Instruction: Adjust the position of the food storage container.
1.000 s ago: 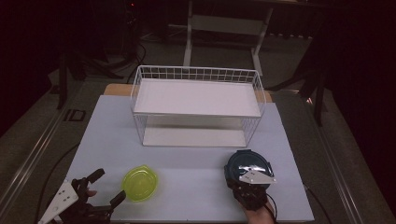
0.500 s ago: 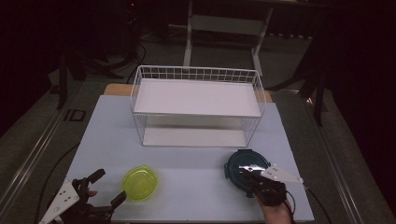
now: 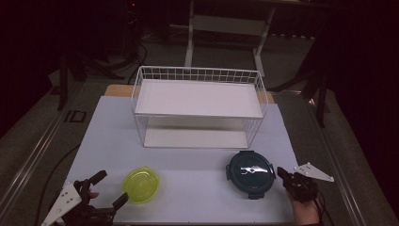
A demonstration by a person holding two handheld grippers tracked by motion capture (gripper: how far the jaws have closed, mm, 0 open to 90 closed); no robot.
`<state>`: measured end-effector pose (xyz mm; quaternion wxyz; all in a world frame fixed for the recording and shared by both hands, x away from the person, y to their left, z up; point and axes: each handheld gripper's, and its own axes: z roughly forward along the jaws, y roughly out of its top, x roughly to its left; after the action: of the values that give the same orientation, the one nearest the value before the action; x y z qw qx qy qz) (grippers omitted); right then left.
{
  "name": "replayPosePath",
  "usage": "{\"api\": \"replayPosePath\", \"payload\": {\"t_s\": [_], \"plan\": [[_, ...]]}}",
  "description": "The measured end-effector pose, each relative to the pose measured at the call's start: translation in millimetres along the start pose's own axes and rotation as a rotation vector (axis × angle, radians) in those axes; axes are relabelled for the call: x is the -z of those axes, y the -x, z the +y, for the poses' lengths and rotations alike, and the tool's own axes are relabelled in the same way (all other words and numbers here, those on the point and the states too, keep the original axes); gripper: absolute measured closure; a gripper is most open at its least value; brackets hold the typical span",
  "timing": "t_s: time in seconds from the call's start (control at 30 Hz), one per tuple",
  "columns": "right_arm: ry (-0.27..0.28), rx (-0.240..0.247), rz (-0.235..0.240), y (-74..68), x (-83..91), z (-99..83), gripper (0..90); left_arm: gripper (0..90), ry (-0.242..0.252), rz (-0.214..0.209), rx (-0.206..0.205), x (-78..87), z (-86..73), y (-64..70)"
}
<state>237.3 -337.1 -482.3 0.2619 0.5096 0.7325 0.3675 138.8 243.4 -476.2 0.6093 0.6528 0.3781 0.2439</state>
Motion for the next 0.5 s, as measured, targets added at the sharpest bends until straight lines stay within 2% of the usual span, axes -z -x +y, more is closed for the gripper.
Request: {"api": "replayPosePath", "payload": {"t_s": [0.13, 0.37, 0.5], "plan": [[-0.028, 0.005, 0.002, -2.6, -6.4, -1.8, 90.0, 0.0, 0.001, -0.002, -0.001, 0.2, 0.1, 0.3], [-0.043, -0.022, -0.006, -1.3, -10.1, -4.2, 90.0, 0.0, -0.001, -0.004, -0.001, -0.6, -0.2, 0.2], [-0.039, -0.022, -0.006, -3.6, -10.1, -4.6, 90.0, 0.0, -0.004, -0.002, 0.000, -1.6, -0.3, 0.5]]}}
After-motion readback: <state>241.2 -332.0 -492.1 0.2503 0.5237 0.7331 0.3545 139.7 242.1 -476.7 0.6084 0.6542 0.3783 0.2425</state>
